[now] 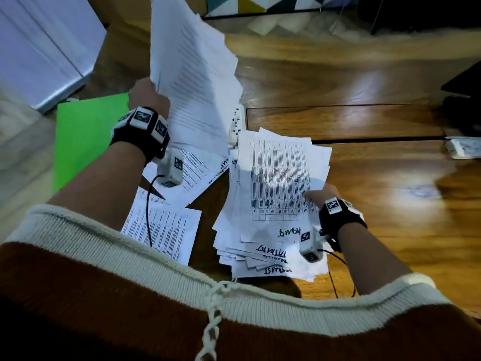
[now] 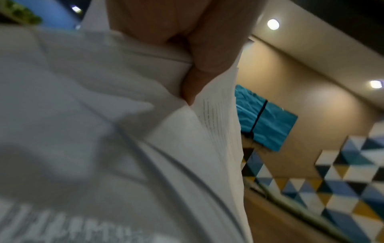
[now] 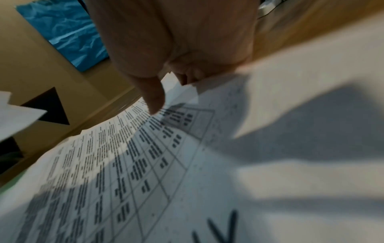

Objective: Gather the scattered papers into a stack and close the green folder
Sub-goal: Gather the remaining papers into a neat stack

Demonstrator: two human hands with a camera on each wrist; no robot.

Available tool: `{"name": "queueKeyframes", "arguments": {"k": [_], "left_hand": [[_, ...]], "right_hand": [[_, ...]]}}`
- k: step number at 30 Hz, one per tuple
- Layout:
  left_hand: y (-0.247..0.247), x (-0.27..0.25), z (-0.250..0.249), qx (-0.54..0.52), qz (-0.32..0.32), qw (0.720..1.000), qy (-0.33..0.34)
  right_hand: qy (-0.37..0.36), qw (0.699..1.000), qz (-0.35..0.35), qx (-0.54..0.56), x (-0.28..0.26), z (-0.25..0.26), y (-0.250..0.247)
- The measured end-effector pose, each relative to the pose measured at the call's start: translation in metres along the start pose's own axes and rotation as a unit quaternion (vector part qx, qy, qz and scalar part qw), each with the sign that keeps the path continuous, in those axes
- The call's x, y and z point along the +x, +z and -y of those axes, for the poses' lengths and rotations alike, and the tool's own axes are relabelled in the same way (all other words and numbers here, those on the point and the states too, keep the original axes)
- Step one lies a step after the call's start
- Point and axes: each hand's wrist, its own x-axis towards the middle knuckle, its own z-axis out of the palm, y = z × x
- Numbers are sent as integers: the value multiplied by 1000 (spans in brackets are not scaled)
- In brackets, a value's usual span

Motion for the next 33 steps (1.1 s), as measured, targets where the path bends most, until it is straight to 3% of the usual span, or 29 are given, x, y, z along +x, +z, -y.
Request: {"name": "queueKeyframes", "arguments": {"k": [3,8,13,17,20,23,27,33], "left_hand": [[-7,-9,-9,-53,1,998,-21],[21,-61,-21,-143,137,977,-77],[86,-131,-10,-98,306,943,-82],[120,-163,-7,-17,392,916,-78],[126,-171,-9,40,368,926,-70],[120,-164,-7,49,318,934,-153],[117,-151,-2,-101,386,883,-246],[115,-158,-11,-149,409,858,-274]], "right_hand": [[-15,999,13,50,-3,-2,-6],[-14,995,42,85,-4,-7,-19],[5,981,79,175,43,-45,-9],[-37,972,105,208,22,-35,-12],[-73,977,86,181,23,-39,-8],[-103,979,89,151,28,-42,-4],[-72,982,88,150,32,-38,-2],[-48,992,97,72,25,-25,0]]}}
